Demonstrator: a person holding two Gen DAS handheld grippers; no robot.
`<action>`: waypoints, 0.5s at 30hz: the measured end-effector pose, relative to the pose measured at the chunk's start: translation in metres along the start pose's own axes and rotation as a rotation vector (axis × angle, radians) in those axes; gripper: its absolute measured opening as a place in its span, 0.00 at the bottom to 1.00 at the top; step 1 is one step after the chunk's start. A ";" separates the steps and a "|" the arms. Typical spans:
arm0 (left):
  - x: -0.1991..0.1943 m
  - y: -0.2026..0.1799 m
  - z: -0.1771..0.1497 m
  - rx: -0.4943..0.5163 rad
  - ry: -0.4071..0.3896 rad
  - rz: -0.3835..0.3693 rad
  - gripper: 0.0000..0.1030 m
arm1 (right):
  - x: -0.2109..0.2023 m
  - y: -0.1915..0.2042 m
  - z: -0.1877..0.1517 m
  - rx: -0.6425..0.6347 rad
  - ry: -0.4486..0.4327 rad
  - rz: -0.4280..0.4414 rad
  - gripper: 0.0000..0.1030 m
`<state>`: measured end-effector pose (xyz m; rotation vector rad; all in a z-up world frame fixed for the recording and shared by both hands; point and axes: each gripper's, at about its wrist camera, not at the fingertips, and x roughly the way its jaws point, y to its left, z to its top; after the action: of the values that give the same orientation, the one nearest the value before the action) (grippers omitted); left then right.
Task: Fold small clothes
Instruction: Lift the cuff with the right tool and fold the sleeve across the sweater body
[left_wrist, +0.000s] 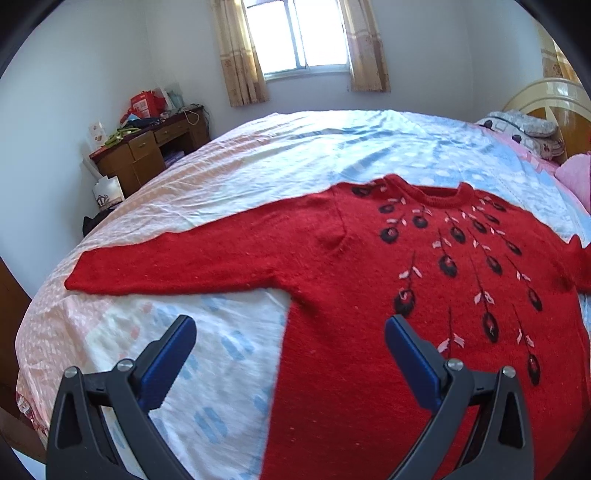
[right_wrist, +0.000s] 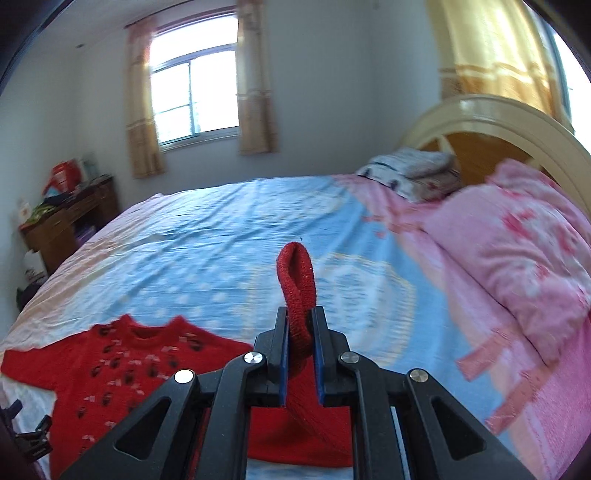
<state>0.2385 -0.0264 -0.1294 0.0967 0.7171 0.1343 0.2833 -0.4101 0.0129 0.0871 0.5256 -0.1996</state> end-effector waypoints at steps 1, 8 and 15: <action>0.001 0.002 0.000 -0.003 -0.002 0.000 1.00 | 0.000 0.012 0.003 -0.013 -0.005 0.013 0.10; 0.007 0.013 -0.002 -0.020 0.006 0.001 1.00 | -0.003 0.094 0.014 -0.117 -0.048 0.102 0.10; 0.004 0.024 0.002 -0.051 -0.021 0.026 1.00 | -0.003 0.178 0.010 -0.224 -0.078 0.207 0.10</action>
<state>0.2405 -0.0021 -0.1272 0.0587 0.6914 0.1759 0.3229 -0.2369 0.0289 -0.0841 0.4544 0.0580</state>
